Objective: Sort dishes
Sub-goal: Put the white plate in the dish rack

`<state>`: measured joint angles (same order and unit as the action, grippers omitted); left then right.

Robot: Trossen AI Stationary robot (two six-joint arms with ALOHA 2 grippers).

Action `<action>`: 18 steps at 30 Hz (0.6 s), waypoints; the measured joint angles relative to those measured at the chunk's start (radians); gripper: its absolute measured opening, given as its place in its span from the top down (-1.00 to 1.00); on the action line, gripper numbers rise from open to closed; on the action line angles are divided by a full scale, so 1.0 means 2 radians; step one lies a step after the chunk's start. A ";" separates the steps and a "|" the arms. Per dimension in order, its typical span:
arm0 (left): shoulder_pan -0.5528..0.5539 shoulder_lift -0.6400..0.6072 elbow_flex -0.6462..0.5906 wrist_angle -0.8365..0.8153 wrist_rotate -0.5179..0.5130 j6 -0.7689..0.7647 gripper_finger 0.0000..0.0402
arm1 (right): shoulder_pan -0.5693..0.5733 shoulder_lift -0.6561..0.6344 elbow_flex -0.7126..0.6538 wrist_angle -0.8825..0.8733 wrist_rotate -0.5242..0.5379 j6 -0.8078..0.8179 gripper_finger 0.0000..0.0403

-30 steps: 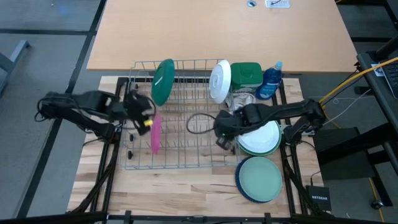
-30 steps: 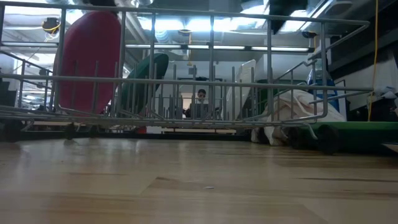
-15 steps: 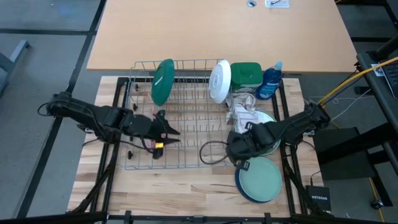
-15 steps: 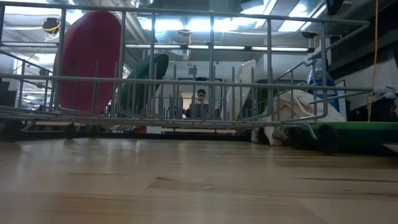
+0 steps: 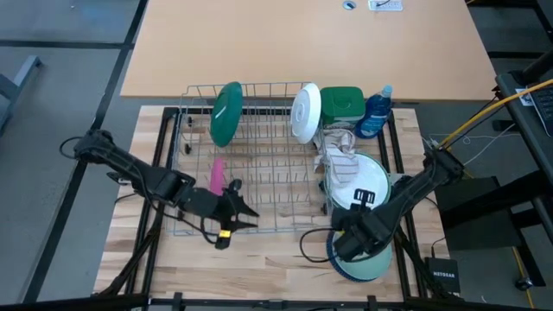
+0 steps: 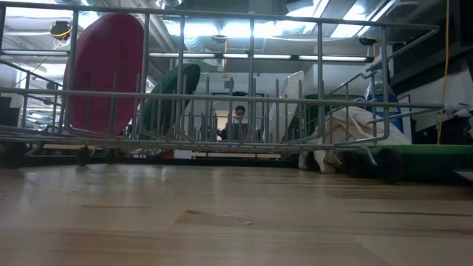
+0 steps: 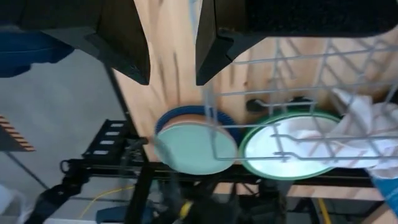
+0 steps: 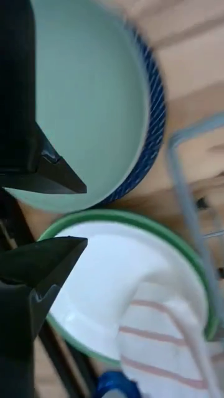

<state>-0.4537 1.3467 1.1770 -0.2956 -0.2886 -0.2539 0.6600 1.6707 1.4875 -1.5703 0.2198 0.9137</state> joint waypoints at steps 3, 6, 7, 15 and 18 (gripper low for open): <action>-0.012 0.003 0.000 0.007 0.000 -0.005 0.42 | 0.001 -0.001 -0.040 0.000 0.002 -0.001 0.38; -0.020 0.003 0.000 0.013 -0.001 -0.016 0.42 | 0.000 -0.013 -0.082 0.000 0.003 -0.020 0.38; -0.024 0.002 0.000 0.013 -0.001 -0.018 0.42 | 0.000 -0.021 -0.096 0.000 0.003 -0.028 0.38; -0.036 0.002 0.000 0.023 -0.001 -0.013 0.42 | 0.000 -0.123 -0.212 0.000 -0.049 -0.038 0.38; -0.036 0.002 0.000 0.022 -0.001 -0.014 0.42 | 0.000 -0.168 -0.255 0.000 -0.069 -0.034 0.38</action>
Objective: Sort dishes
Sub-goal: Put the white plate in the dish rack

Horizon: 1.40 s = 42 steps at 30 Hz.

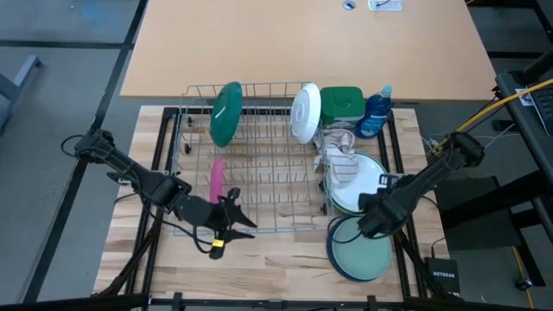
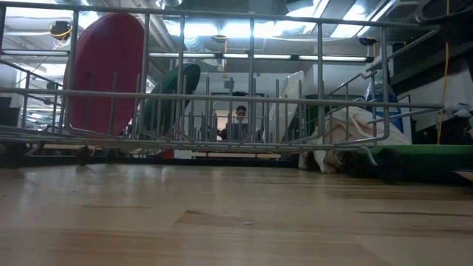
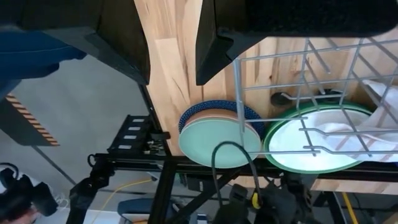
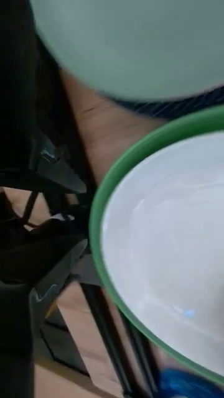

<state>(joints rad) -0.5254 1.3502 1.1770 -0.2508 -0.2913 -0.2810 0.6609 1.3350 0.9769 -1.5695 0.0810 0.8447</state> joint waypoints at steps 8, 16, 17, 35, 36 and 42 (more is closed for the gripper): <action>0.001 0.000 0.000 0.000 0.000 0.000 0.42 | 0.000 -0.087 -0.080 0.070 -0.011 0.004 0.38; 0.001 0.000 0.000 0.000 0.000 -0.002 0.42 | 0.000 -0.095 -0.106 0.121 -0.004 -0.035 0.38; 0.001 0.000 0.000 0.000 0.000 -0.003 0.42 | 0.000 -0.094 -0.106 0.120 0.006 -0.035 0.38; 0.001 -0.001 0.000 0.000 0.000 -0.005 0.42 | 0.000 -0.092 -0.110 0.192 0.020 -0.007 0.38; 0.001 -0.001 0.000 0.000 0.000 -0.004 0.42 | 0.000 -0.092 -0.114 0.196 0.020 -0.003 0.38; 0.001 -0.001 0.000 0.000 0.000 -0.003 0.42 | 0.000 -0.092 -0.135 0.202 0.020 0.024 0.38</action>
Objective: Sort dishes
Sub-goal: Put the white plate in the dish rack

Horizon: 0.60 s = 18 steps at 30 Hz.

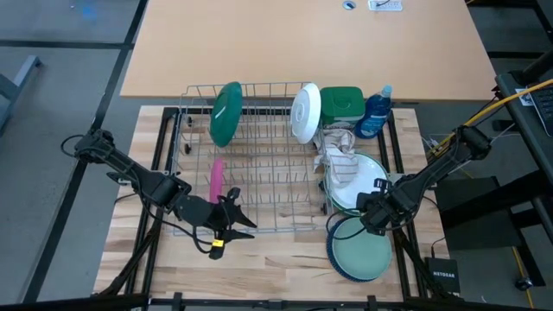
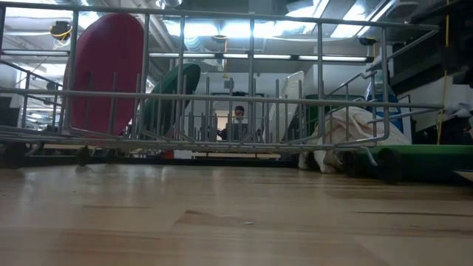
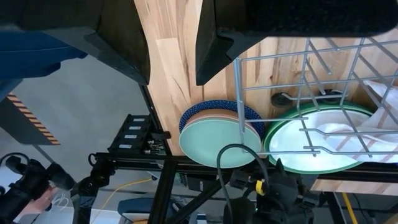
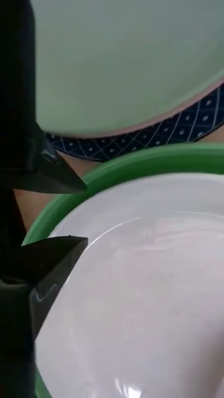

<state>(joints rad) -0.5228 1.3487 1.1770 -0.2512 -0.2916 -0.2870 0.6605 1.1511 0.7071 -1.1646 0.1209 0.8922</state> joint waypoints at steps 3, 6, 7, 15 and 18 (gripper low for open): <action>0.000 0.000 0.000 0.000 0.000 0.000 0.42 | 0.000 0.000 -0.014 0.016 -0.008 0.001 0.38; 0.000 0.000 0.000 0.000 0.000 0.000 0.42 | 0.000 0.000 -0.025 0.033 -0.010 0.001 0.38; 0.000 0.000 0.000 0.000 0.000 0.000 0.42 | 0.000 -0.001 -0.027 0.033 -0.010 0.001 0.38; 0.000 0.000 0.000 0.000 0.000 0.000 0.42 | 0.000 0.000 -0.032 0.033 0.010 0.010 0.38; 0.000 0.000 0.000 0.000 0.000 0.000 0.42 | 0.000 0.000 -0.037 0.036 0.009 0.013 0.38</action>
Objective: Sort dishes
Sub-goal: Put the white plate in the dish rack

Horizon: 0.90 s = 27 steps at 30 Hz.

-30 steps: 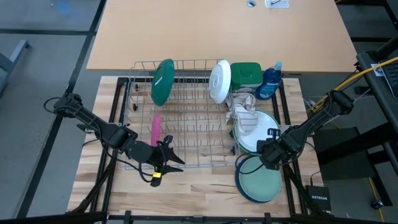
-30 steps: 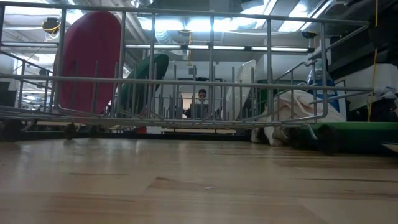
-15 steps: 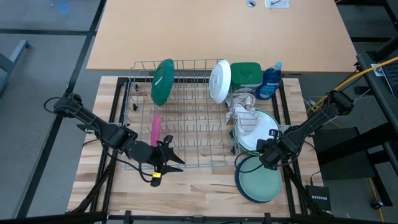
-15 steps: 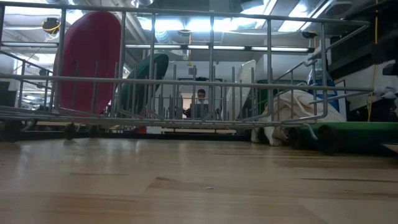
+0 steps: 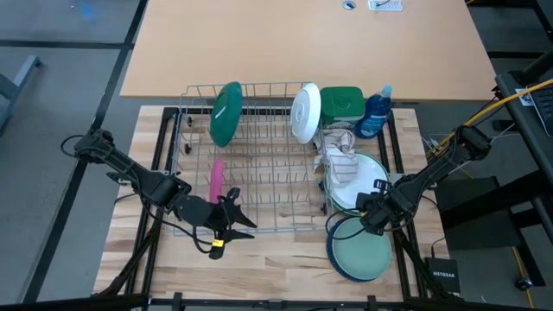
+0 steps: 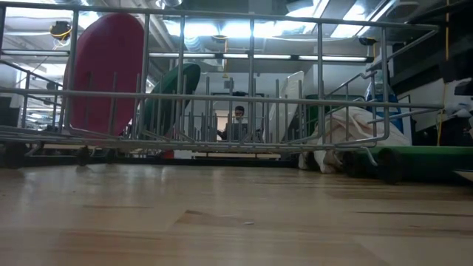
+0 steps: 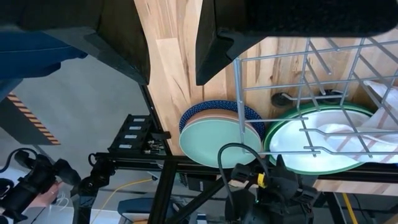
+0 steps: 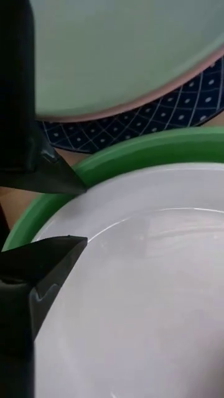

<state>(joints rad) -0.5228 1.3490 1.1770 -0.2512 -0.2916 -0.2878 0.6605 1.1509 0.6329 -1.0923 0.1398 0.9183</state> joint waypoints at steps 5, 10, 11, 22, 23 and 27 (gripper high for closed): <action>0.000 0.000 0.000 0.000 0.000 0.000 0.42 | 0.000 0.013 -0.016 0.000 -0.004 0.022 0.38; 0.000 0.000 0.000 0.000 0.000 0.002 0.42 | 0.000 0.032 -0.015 0.004 0.004 0.023 0.38; 0.000 0.000 0.000 0.000 0.000 0.002 0.42 | 0.000 0.036 -0.015 0.006 0.008 0.023 0.38; 0.000 0.000 0.000 0.000 0.000 0.002 0.42 | 0.000 0.080 -0.015 0.020 0.053 0.021 0.38; 0.000 0.000 0.000 0.000 0.000 0.002 0.41 | 0.000 0.083 -0.015 0.023 0.058 0.021 0.38; 0.000 0.000 0.000 0.000 0.000 0.002 0.42 | 0.000 0.094 -0.017 0.035 0.086 0.021 0.38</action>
<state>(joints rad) -0.5228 1.3489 1.1770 -0.2516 -0.2920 -0.2846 0.6605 1.3388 0.5995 -1.0230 0.3125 0.9602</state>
